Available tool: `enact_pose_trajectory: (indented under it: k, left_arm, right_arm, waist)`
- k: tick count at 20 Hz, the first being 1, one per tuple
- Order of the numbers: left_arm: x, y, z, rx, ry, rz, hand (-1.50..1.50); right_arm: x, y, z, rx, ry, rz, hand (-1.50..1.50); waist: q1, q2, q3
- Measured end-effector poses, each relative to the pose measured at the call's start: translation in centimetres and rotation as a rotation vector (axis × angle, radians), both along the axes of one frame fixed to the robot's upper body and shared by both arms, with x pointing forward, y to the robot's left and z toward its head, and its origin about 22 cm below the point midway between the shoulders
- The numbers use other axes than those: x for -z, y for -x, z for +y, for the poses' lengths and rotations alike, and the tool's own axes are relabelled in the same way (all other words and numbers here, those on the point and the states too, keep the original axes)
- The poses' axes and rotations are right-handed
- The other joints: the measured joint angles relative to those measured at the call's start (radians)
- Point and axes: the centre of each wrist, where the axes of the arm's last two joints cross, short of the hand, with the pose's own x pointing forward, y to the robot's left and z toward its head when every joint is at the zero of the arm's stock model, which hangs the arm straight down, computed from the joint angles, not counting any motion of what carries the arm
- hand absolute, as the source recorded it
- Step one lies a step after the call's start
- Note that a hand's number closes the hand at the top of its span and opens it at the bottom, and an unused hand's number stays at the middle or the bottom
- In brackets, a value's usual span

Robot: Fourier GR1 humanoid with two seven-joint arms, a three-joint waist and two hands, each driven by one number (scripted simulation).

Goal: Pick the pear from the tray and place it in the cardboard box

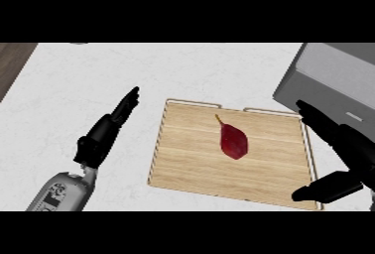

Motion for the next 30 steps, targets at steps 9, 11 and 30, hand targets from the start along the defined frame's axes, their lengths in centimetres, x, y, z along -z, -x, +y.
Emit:
enact_pose_trajectory:
  k: [9, 11, 30]
  left_arm:
    - [-0.4, -0.1, 0.5, 0.004, -0.011, 0.001, 0.00]
    - [-0.2, -0.2, 0.5, 0.003, -0.007, 0.003, 0.00]
    - [-0.1, -0.1, 0.2, 0.003, -0.006, 0.001, 0.00]
  right_arm:
    - [-0.9, -2.3, 1.3, -0.040, -0.059, 0.119, -1.50]
    - [0.0, -3.1, 2.3, -0.035, -0.070, 0.123, -1.50]
    - [5.1, -6.2, 7.7, -0.048, -0.027, 0.167, -1.50]
  waist:
    - [0.005, 0.002, 0.001]
    - [0.006, 0.002, 0.000]
    - [0.005, 0.002, 0.001]
